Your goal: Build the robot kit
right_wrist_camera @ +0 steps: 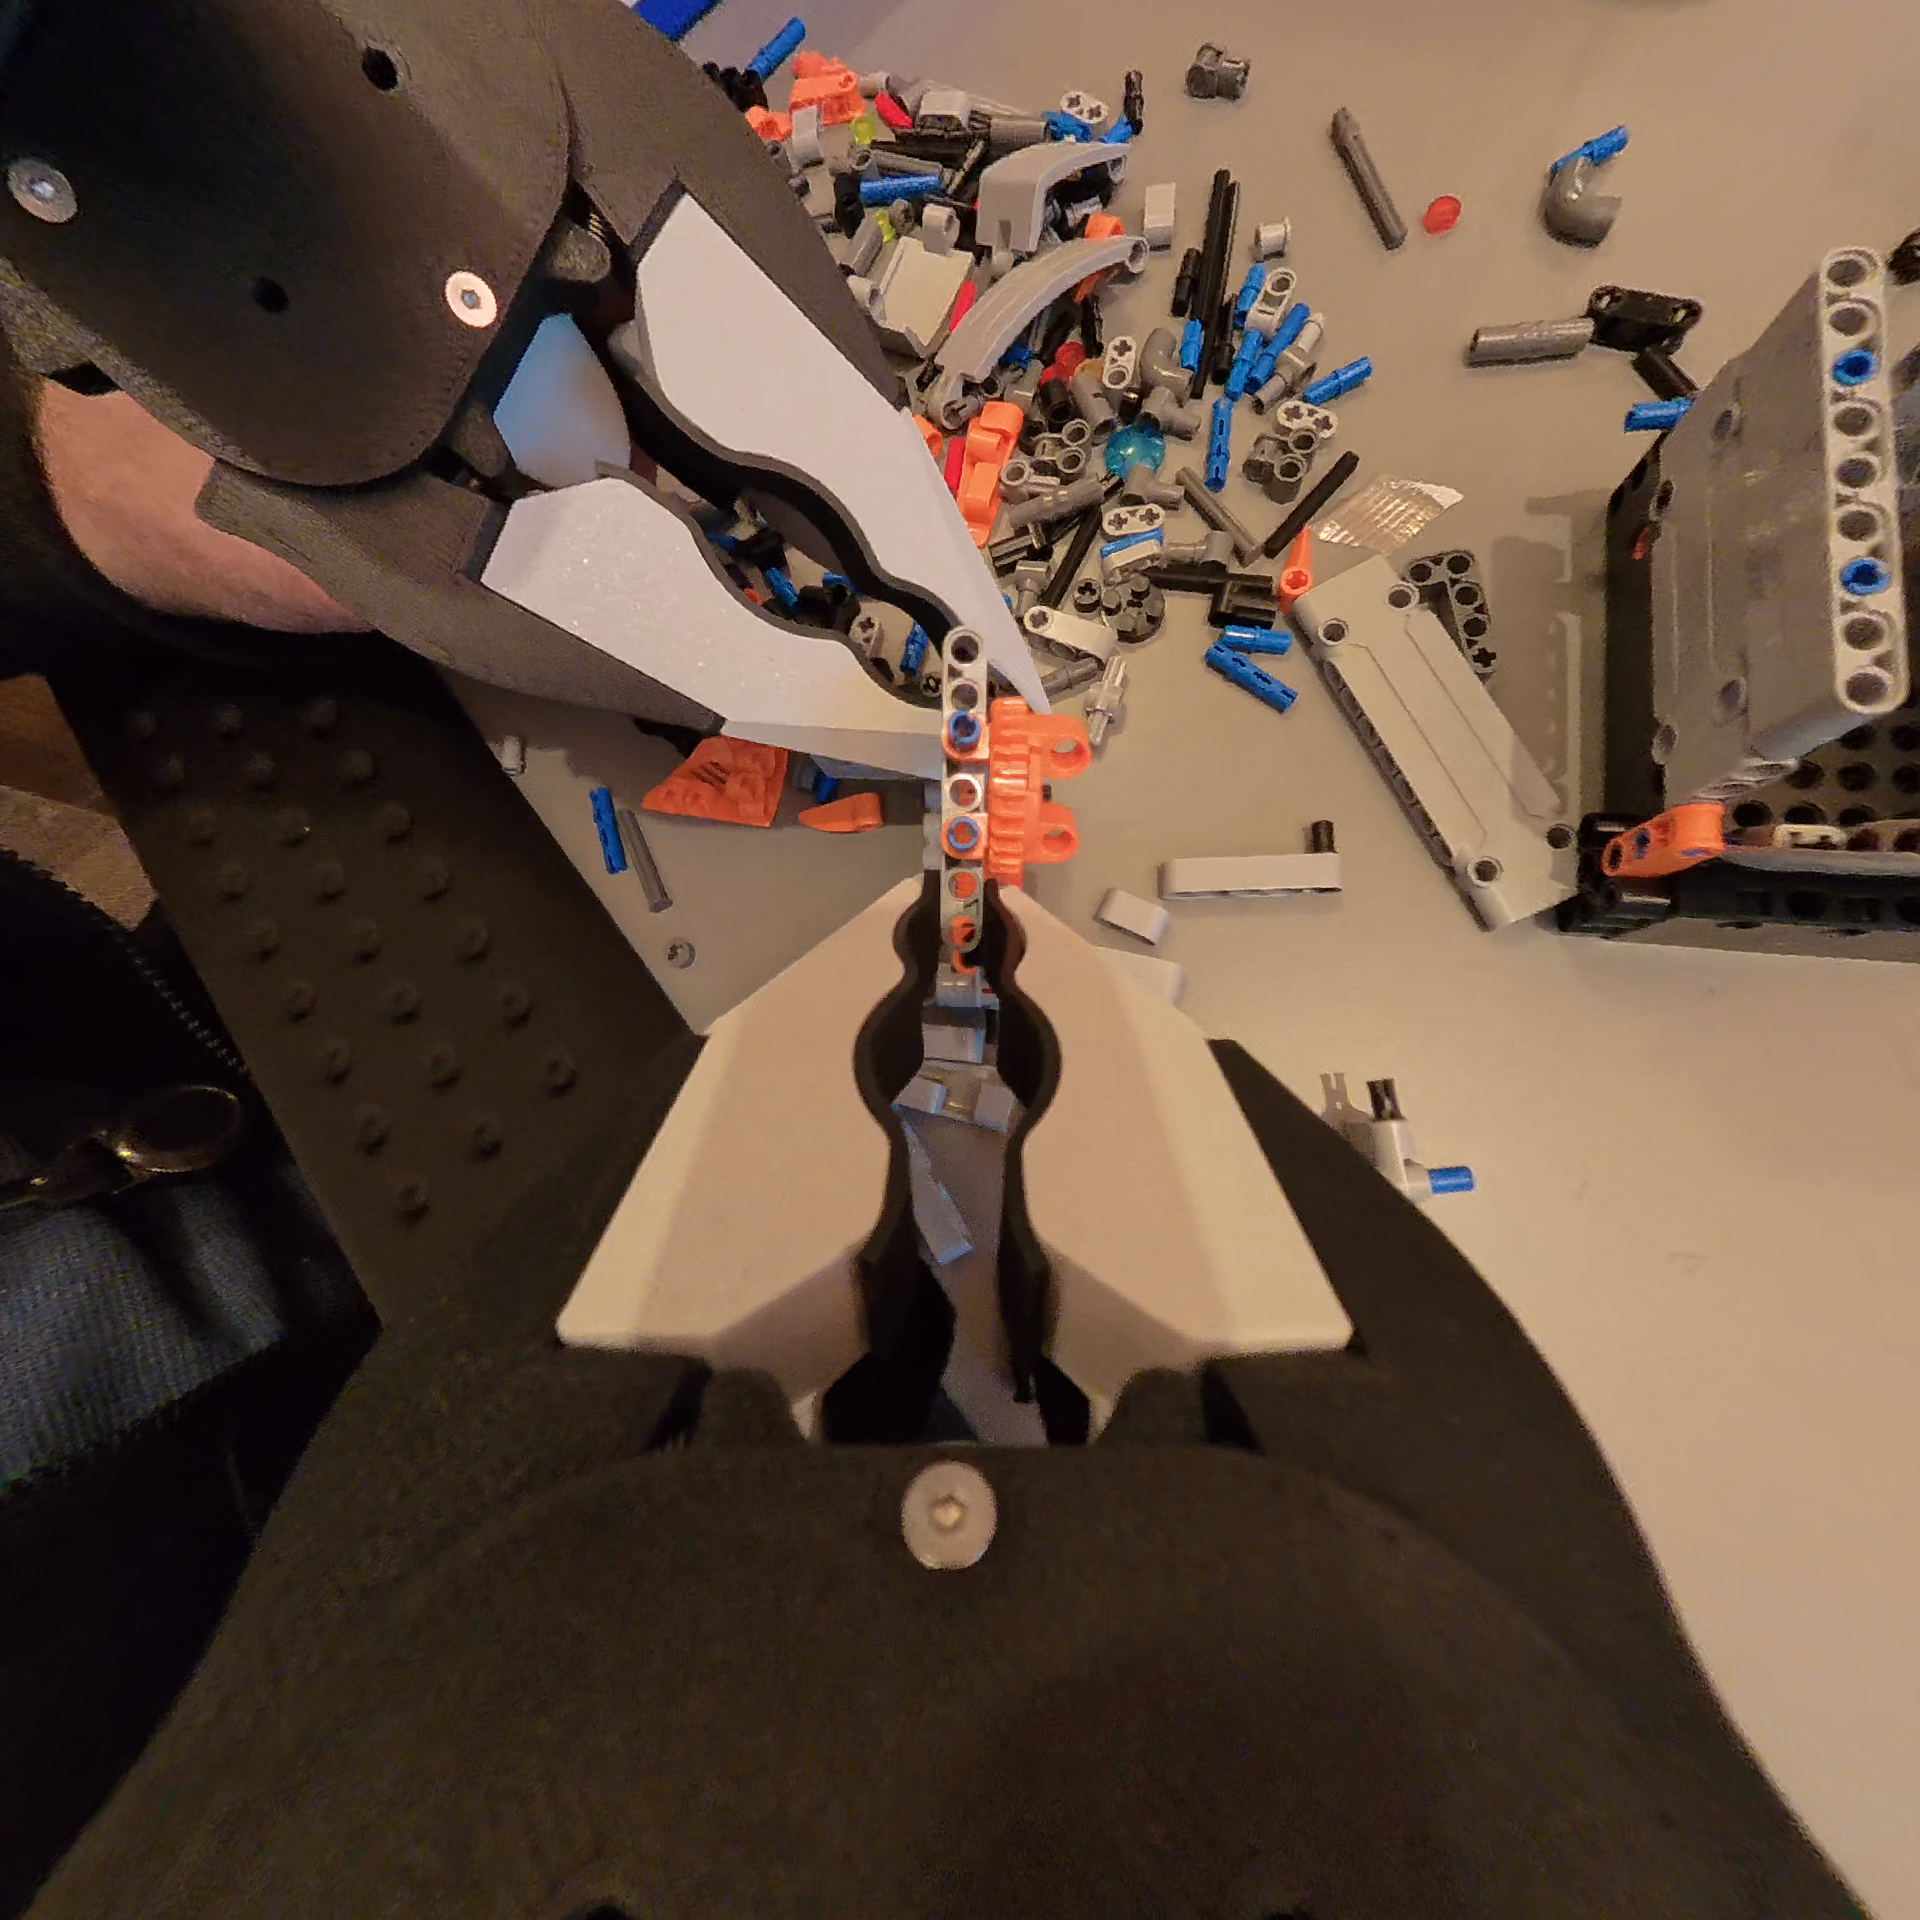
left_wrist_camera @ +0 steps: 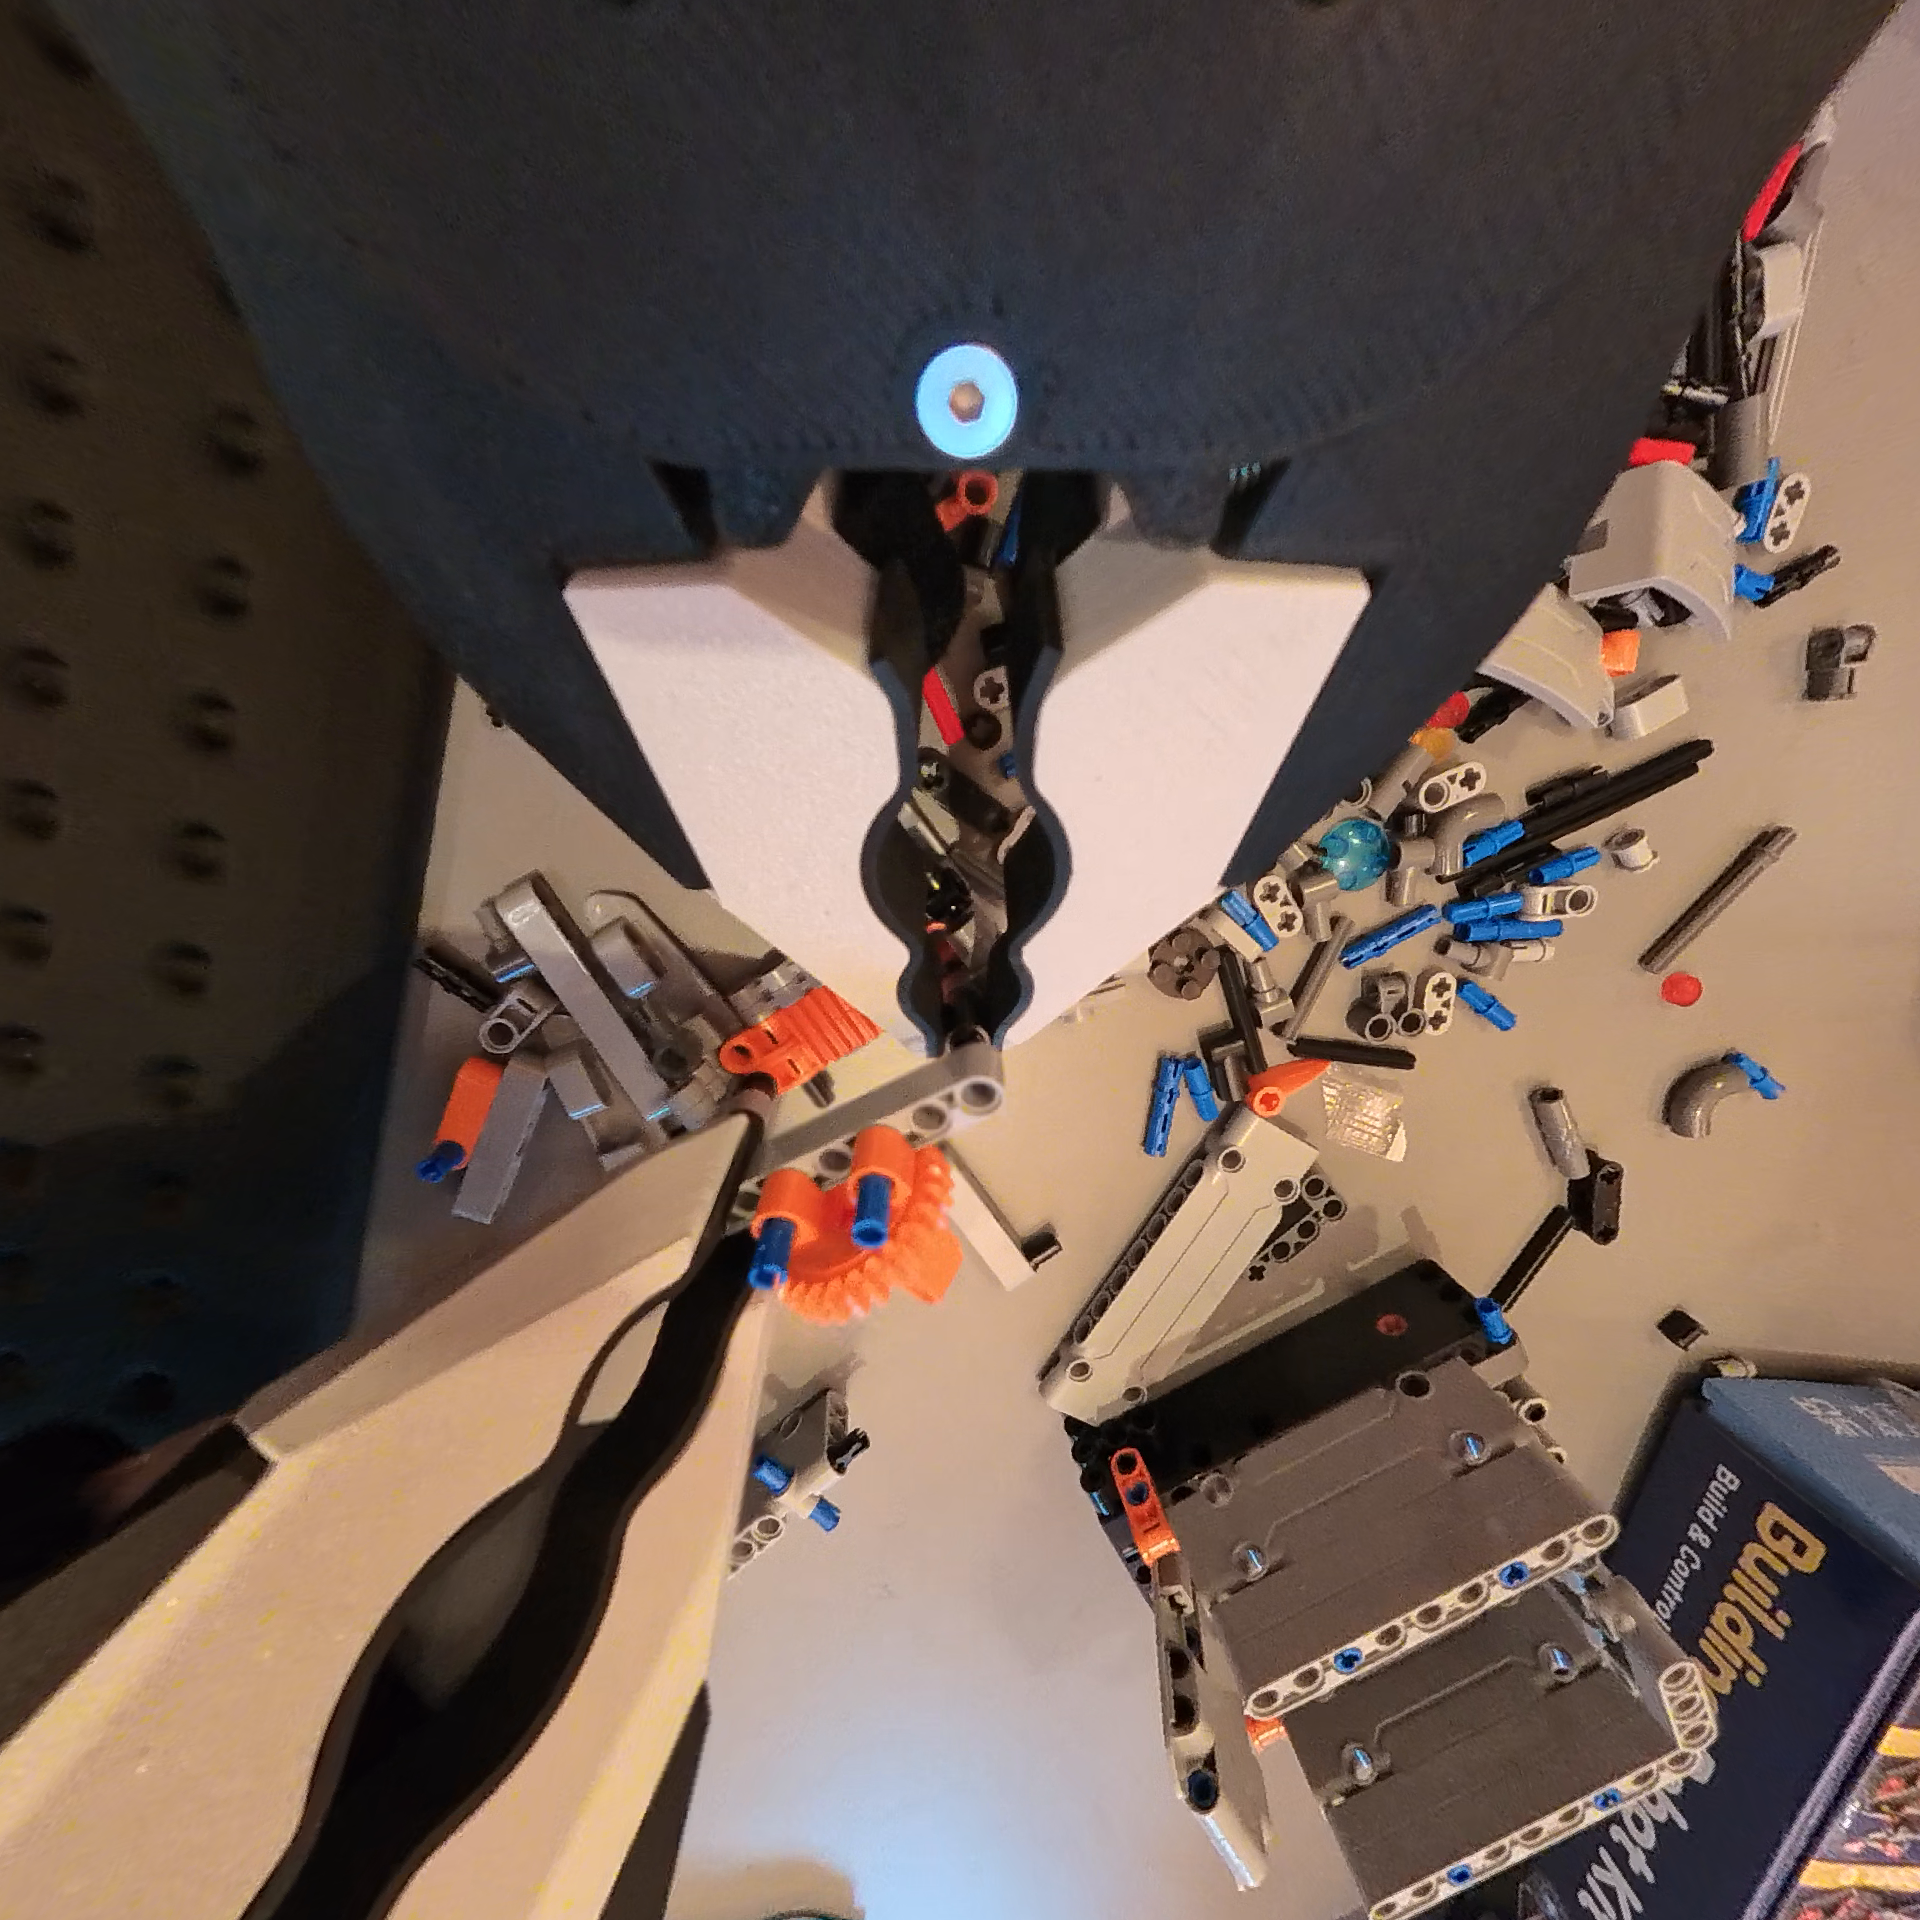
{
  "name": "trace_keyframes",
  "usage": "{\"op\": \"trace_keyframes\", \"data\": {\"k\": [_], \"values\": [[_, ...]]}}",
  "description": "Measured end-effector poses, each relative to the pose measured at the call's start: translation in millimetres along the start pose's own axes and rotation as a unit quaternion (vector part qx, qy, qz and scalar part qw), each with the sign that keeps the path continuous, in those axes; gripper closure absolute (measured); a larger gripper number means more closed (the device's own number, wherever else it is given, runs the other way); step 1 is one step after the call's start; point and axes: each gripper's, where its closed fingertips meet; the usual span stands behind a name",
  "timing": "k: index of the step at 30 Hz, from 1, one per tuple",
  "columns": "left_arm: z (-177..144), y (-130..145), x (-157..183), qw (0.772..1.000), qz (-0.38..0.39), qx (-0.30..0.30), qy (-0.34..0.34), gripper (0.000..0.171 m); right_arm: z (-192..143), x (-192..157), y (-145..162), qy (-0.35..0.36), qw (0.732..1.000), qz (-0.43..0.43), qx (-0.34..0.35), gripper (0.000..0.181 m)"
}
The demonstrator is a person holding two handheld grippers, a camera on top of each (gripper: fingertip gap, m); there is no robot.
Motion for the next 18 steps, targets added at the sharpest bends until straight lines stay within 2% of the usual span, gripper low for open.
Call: {"op": "trace_keyframes", "data": {"k": [9, 18], "values": [[-1.5, 1.9, -0.1, 1.000, -0.012, 0.001, 0.002, 0.166, 1.5, 3.9, -4.9, 0.035, 0.999, -0.016, 0.016, 0.176], [-0.3, 3.5, -0.5, 1.000, -0.024, 0.001, 0.007, 0.167, 1.4, 6.2, -0.4, 0.036, 0.999, -0.024, 0.012, 0.176]]}}
Point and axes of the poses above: each gripper's, where its closed fingertips meet, z out along the fingers, y out of its underside, x = y × z across the jaws, and after that the axes turned 3 degrees about z, right-handed
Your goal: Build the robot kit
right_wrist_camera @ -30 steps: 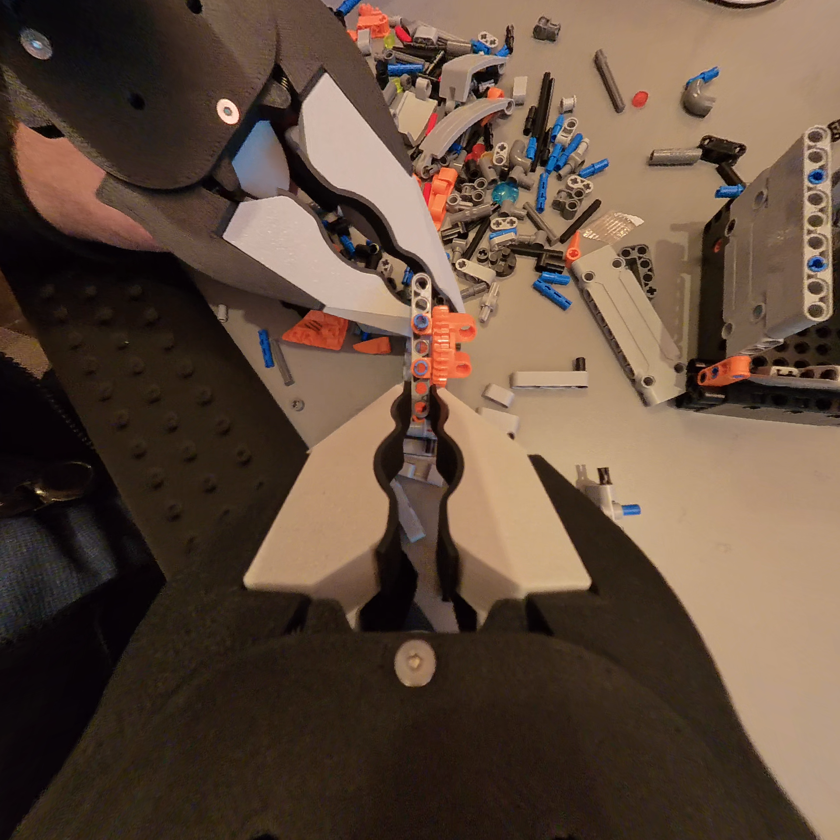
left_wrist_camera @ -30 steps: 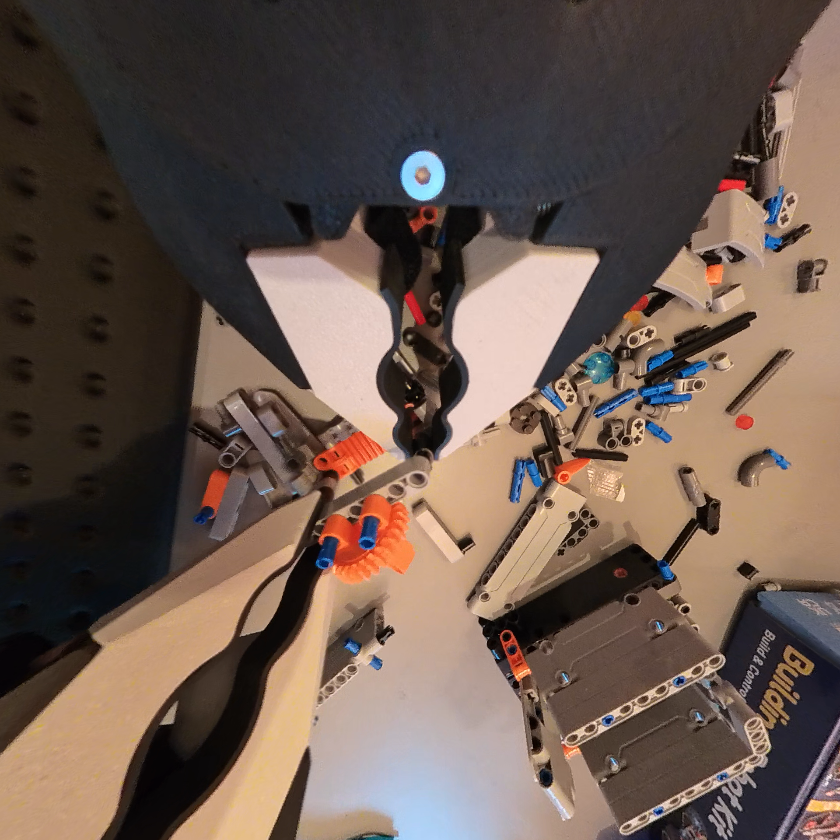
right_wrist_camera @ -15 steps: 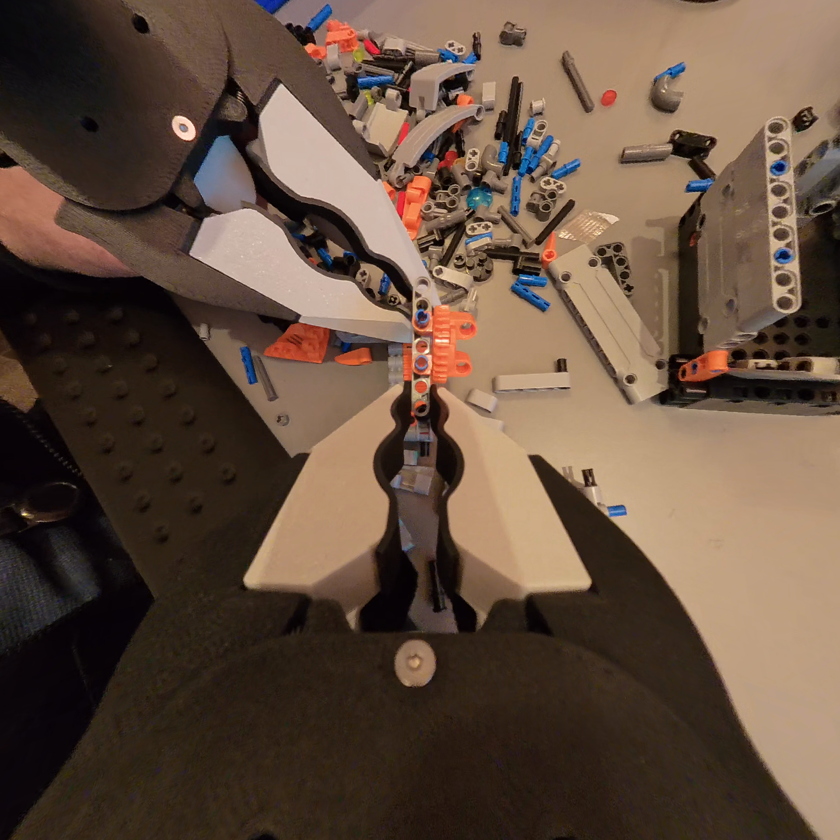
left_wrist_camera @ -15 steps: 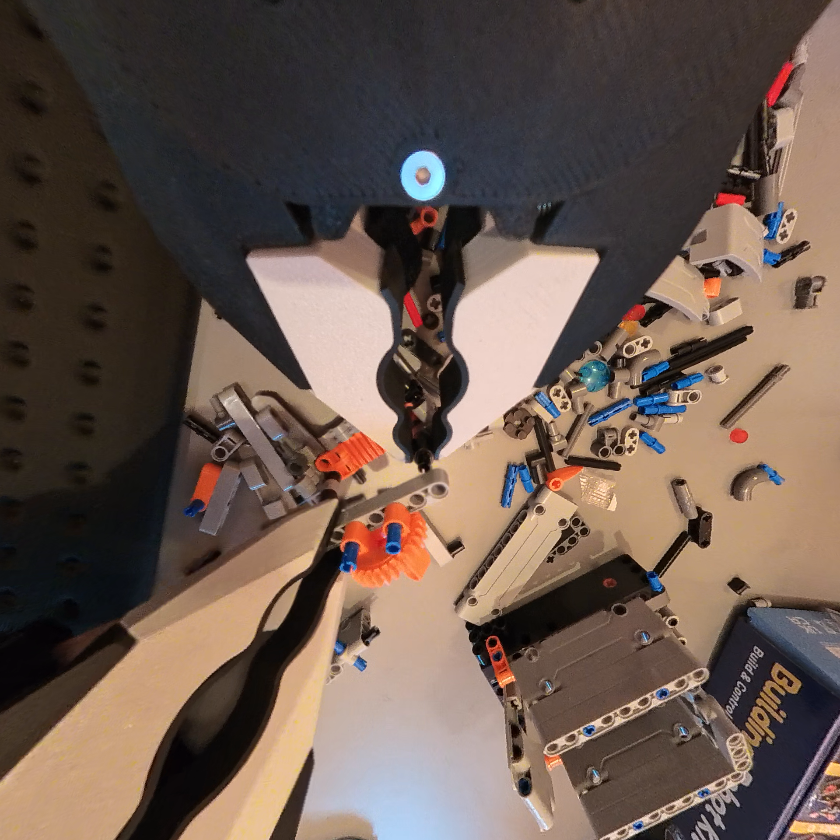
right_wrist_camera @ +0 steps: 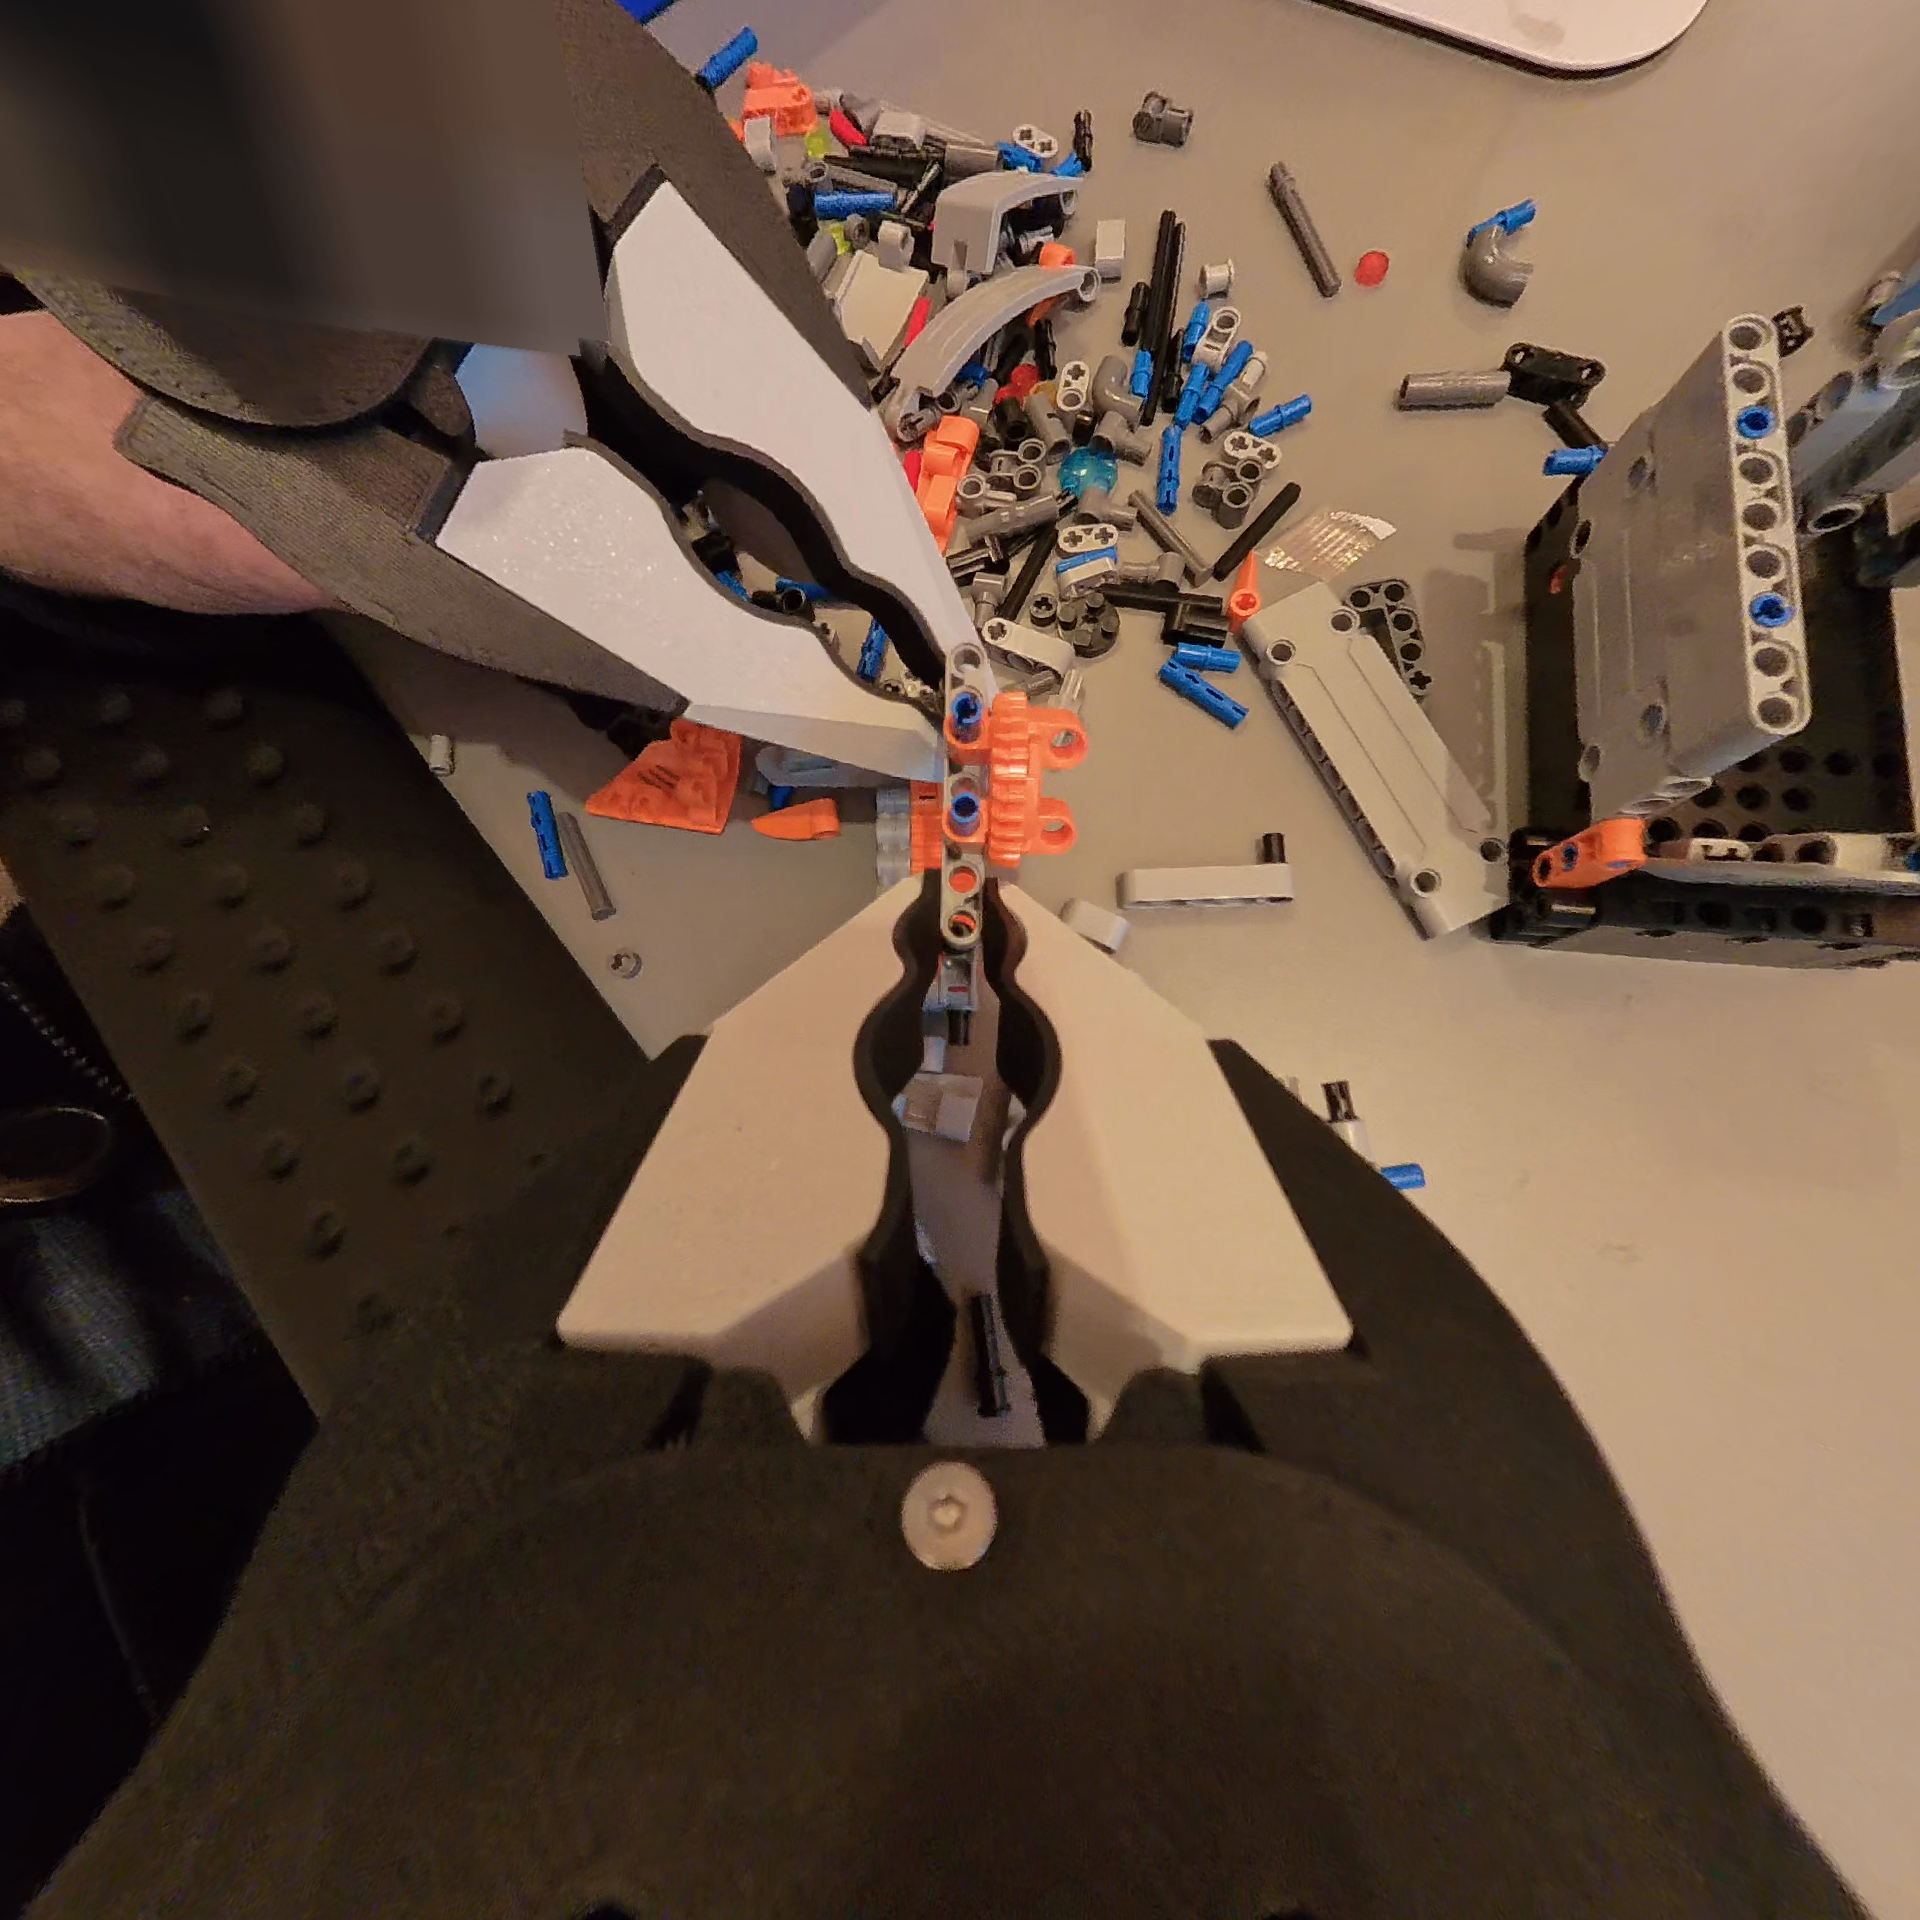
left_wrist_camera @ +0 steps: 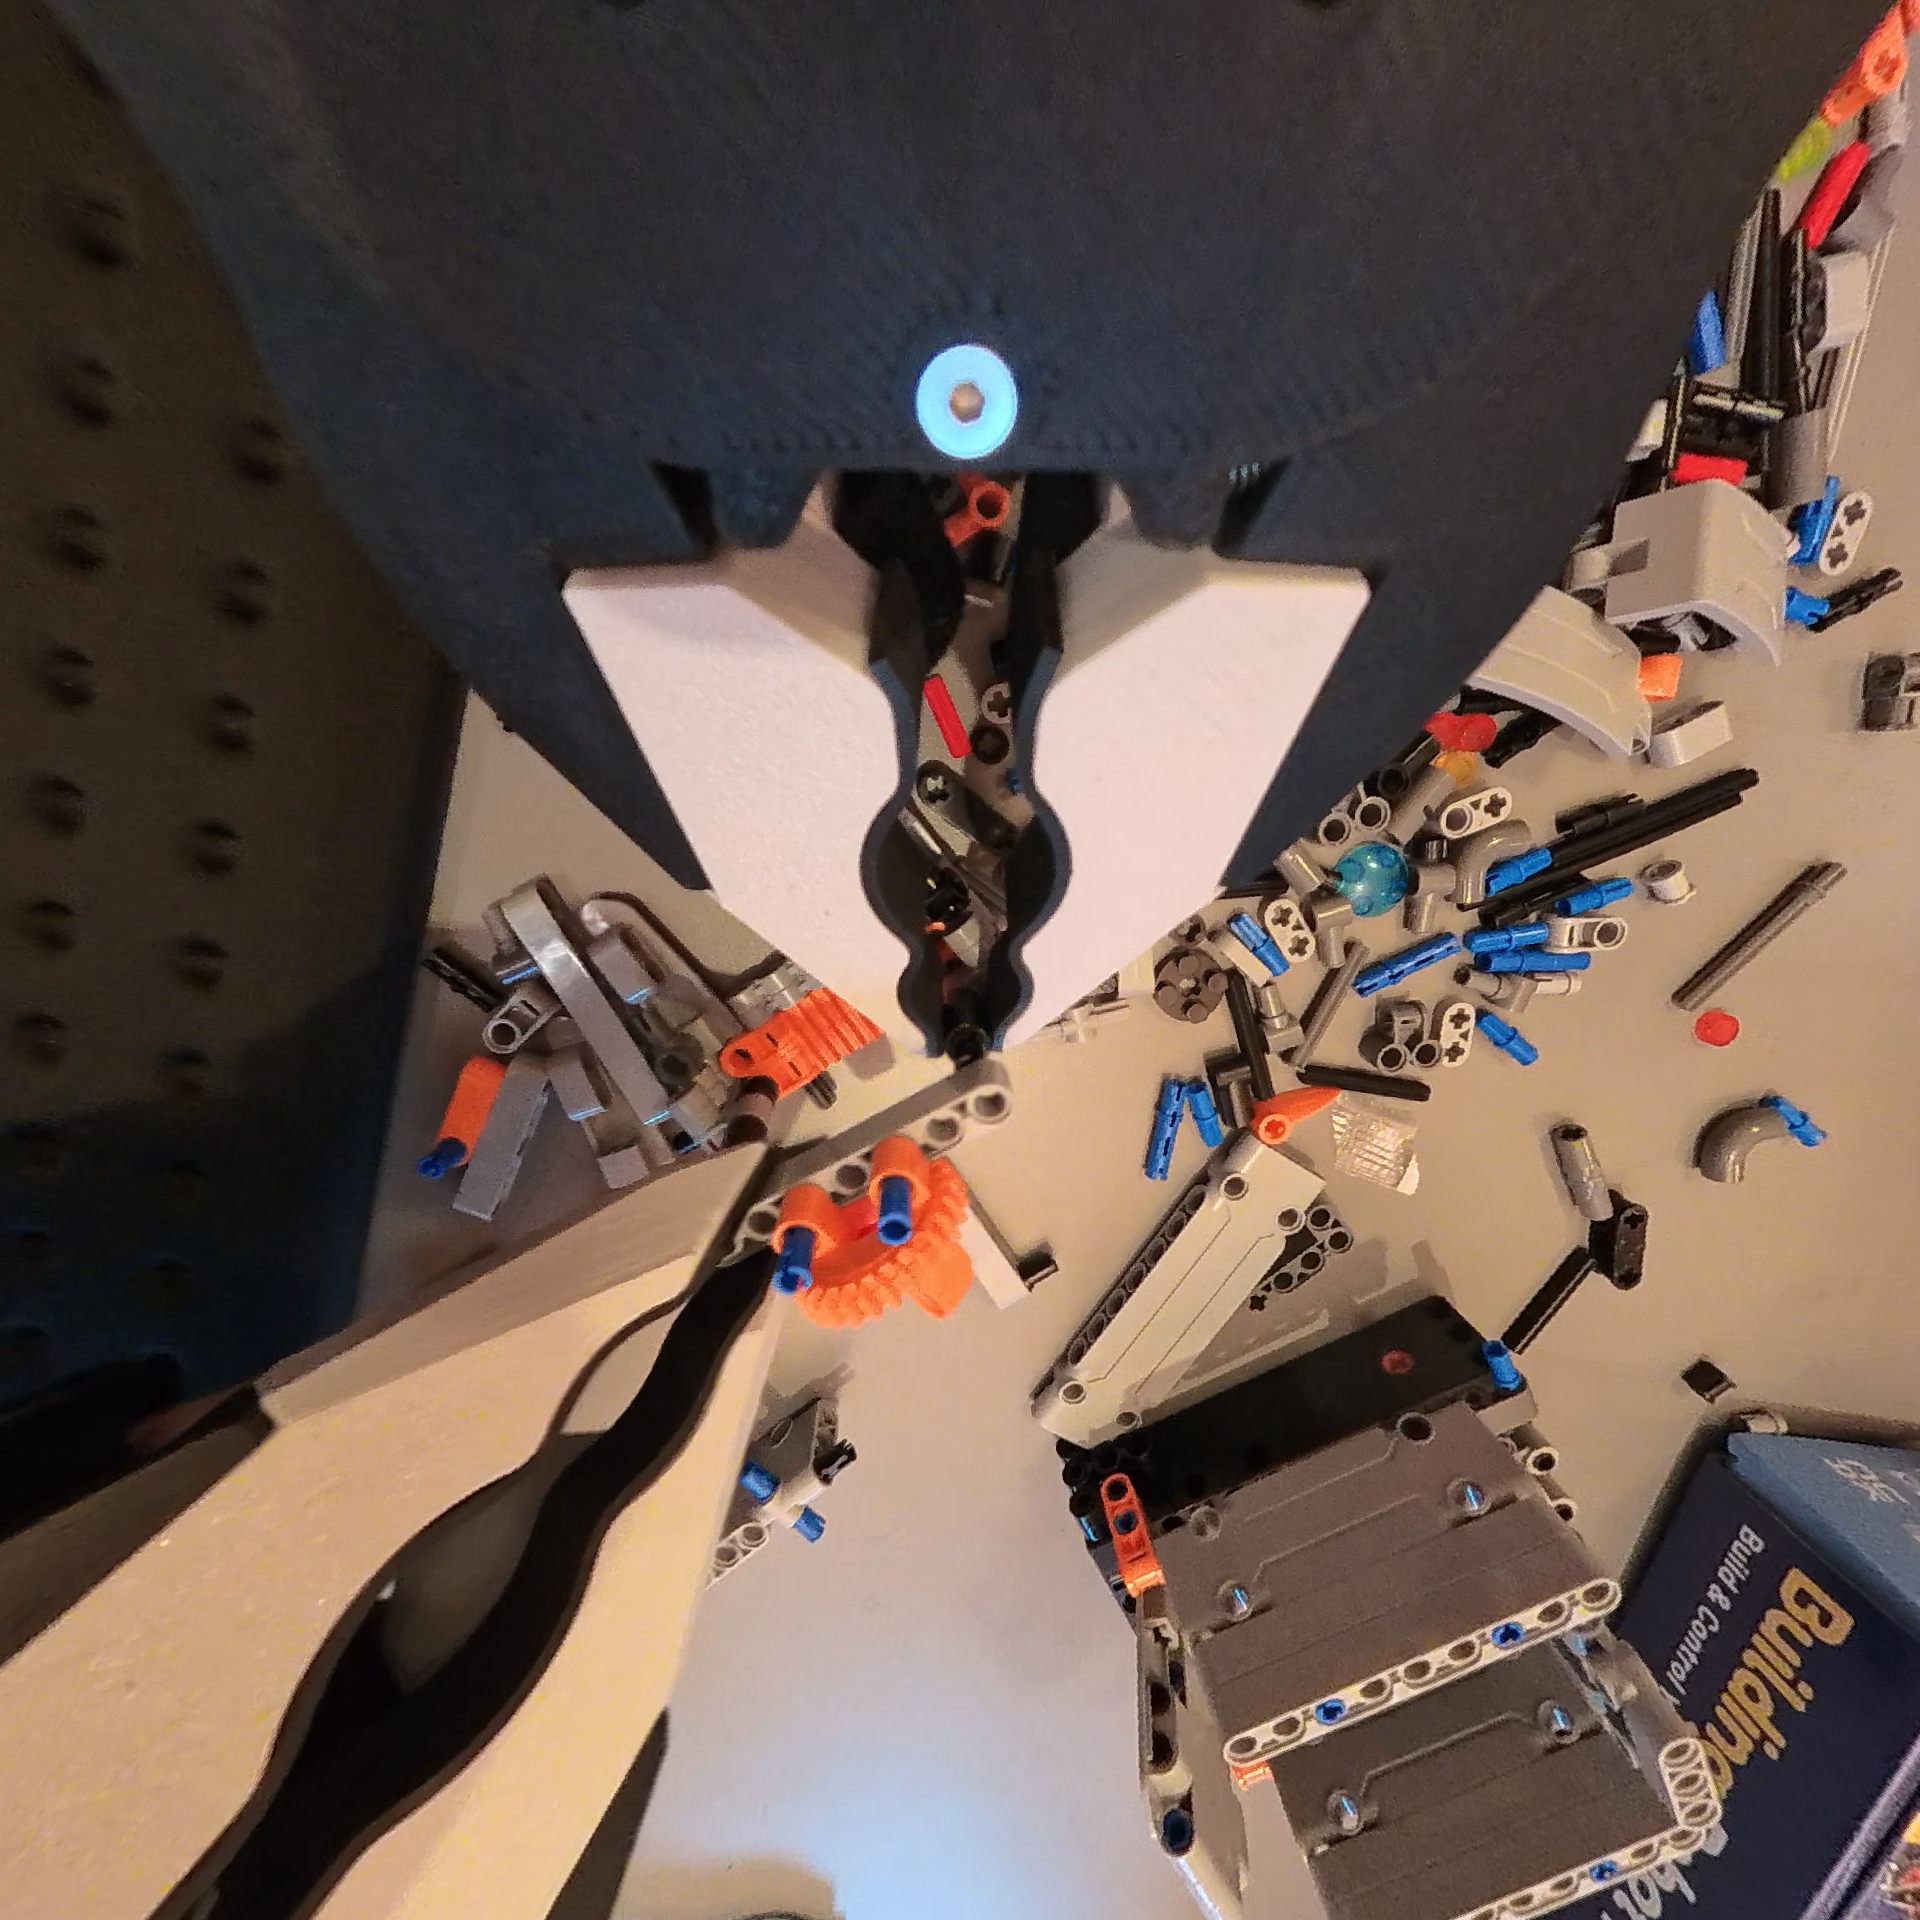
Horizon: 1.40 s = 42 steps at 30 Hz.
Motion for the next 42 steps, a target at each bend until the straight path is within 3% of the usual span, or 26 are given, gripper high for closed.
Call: {"op": "trace_keyframes", "data": {"k": [17, 42], "values": [[0.6, 0.0, -0.5, 1.000, -0.001, 0.003, 0.004, 0.167, 0.9, -2.9, 3.6, 0.003, 0.999, -0.024, -0.044, 0.176], [0.2, 0.6, -0.9, 1.000, -0.013, 0.009, 0.014, 0.167, 4.3, -1.8, 4.8, -0.001, 0.999, -0.039, -0.026, 0.175]]}}
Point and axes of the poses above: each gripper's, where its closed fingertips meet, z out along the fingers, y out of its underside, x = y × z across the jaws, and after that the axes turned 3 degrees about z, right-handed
